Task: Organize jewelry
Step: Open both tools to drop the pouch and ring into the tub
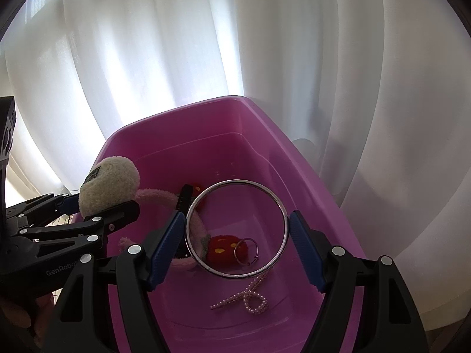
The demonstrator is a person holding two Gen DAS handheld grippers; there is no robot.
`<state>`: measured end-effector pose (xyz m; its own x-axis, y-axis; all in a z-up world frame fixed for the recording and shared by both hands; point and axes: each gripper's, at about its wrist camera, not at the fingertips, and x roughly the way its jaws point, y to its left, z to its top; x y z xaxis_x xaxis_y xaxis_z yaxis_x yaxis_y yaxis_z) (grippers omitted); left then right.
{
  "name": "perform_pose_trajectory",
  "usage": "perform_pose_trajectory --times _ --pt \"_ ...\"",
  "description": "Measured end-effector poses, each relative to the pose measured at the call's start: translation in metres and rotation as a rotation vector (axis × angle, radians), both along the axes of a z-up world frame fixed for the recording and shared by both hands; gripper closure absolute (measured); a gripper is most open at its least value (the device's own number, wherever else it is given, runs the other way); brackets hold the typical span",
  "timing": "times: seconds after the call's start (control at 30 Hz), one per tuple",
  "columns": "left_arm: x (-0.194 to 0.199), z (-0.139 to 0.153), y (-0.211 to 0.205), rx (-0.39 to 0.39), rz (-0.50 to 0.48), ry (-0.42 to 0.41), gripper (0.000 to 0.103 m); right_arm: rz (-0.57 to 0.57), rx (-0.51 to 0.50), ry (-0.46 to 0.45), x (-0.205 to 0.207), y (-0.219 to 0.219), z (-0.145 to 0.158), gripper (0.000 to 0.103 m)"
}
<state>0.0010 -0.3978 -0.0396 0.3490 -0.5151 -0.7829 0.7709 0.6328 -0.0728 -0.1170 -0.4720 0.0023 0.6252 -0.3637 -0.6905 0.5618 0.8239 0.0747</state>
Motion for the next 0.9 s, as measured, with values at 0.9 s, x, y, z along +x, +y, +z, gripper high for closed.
perform_pose_trajectory --times 0.9 --pt "-0.006 0.019 0.034 -0.045 0.032 -0.029 0.025 -0.03 -0.006 -0.02 -0.004 0.014 0.005 0.032"
